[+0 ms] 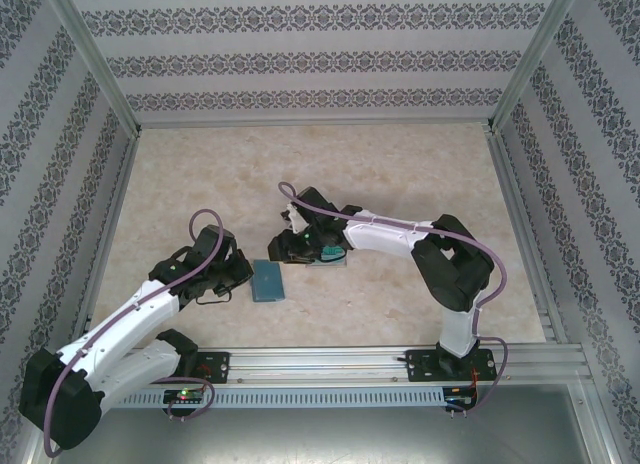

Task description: Take the credit cards out of the card holder

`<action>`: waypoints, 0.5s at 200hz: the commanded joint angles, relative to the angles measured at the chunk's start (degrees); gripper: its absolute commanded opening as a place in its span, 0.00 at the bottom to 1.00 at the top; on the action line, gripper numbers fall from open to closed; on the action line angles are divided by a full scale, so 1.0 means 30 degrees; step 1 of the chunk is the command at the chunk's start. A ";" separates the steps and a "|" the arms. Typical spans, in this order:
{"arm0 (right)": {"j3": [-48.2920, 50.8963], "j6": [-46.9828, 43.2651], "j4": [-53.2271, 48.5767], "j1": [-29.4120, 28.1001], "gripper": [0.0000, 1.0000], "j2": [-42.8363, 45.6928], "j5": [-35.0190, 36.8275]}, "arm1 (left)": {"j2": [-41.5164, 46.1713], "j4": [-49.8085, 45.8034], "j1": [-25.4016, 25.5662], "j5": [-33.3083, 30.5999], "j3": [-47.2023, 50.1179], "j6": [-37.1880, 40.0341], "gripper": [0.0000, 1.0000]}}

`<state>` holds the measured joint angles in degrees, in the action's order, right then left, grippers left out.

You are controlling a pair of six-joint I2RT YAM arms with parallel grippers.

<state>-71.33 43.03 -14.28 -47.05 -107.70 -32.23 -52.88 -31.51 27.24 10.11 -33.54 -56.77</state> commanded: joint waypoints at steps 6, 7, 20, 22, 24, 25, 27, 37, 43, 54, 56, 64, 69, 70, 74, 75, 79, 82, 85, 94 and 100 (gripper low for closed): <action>-0.0917 -0.0985 -0.1914 -0.0637 0.52 0.0427 0.2410 | -0.0310 0.0622 -0.0189 0.0085 -0.0059 0.0424 0.00; -0.0934 -0.0998 -0.1931 -0.0651 0.52 0.0439 0.2475 | -0.0335 0.0611 -0.0182 0.0057 -0.0065 0.0431 0.00; -0.1189 -0.1091 -0.2226 -0.0831 0.53 0.0590 0.3179 | -0.0569 0.0456 -0.0204 -0.0073 -0.0286 0.0441 0.00; -0.1244 -0.1095 -0.2303 -0.0866 0.53 0.0617 0.3271 | -0.0640 0.0454 -0.0182 -0.0106 -0.0344 0.0453 0.00; -0.1287 -0.1143 -0.2359 -0.0906 0.53 0.0646 0.3389 | -0.0672 0.0461 -0.0199 -0.0115 -0.0380 0.0464 0.00; -0.1294 -0.1150 -0.2402 -0.0917 0.54 0.0666 0.3448 | -0.0692 0.0457 -0.0202 -0.0102 -0.0401 0.0466 0.00; -0.1358 -0.1215 -0.2450 -0.0948 0.54 0.0695 0.3580 | -0.0722 0.0469 -0.0189 -0.0092 -0.0439 0.0489 0.00; -0.1673 -0.1514 -0.2988 -0.1165 0.56 0.0885 0.4368 | -0.0907 0.0593 -0.0183 -0.0077 -0.0563 0.0595 0.00; -0.1885 -0.1714 -0.3362 -0.1300 0.57 0.1009 0.4935 | -0.1008 0.0686 -0.0183 -0.0023 -0.0644 0.0654 0.00; -0.2140 -0.1918 -0.3923 -0.1552 0.58 0.1238 0.5854 | -0.1253 0.0690 -0.0191 0.0022 -0.0857 0.0786 0.00; -0.2163 -0.1934 -0.3994 -0.1568 0.58 0.1285 0.5990 | -0.1287 0.0710 -0.0194 0.0020 -0.0897 0.0811 0.00; -0.2245 -0.2004 -0.4175 -0.1701 0.58 0.1426 0.6373 | -0.1418 0.0768 -0.0200 0.0077 -0.0987 0.0868 0.00; -0.2317 -0.2008 -0.4295 -0.1761 0.59 0.1474 0.6524 | -0.1490 0.0868 -0.0190 0.0100 -0.1002 0.0864 0.00; -0.2337 -0.2008 -0.4323 -0.1770 0.59 0.1475 0.6539 | -0.1496 0.0880 -0.0197 0.0123 -0.0990 0.0871 0.00; -0.2355 -0.2008 -0.4392 -0.1800 0.59 0.1478 0.6574 | -0.1503 0.0982 -0.0199 0.0167 -0.0942 0.0837 0.00; -0.2385 -0.2008 -0.4401 -0.1804 0.59 0.1477 0.6578 | -0.1518 0.1011 -0.0202 0.0171 -0.0931 0.0828 0.00; -0.2453 -0.2000 -0.4460 -0.1808 0.59 0.1451 0.6542 | -0.1532 0.1168 -0.0179 0.0250 -0.0913 0.0798 0.00; -0.2511 -0.2018 -0.4514 -0.1808 0.59 0.1400 0.6486 | -0.1507 0.1271 -0.0187 0.0309 -0.0882 0.0750 0.00; -0.2570 -0.2035 -0.4561 -0.1808 0.59 0.1327 0.6402 | -0.1504 0.1387 -0.0195 0.0346 -0.0838 0.0723 0.00; -0.2840 -0.2090 -0.4812 -0.1808 0.59 0.1072 0.6064 | -0.1473 0.1668 -0.0204 0.0638 -0.0863 0.0662 0.00; -0.3013 -0.2096 -0.4940 -0.1808 0.59 0.0892 0.5830 | -0.1424 0.1763 -0.0201 0.0726 -0.0975 0.0630 0.00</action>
<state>-77.87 38.44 -25.43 -52.03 -105.14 -16.25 -57.54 -29.82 27.24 10.57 -34.74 -55.70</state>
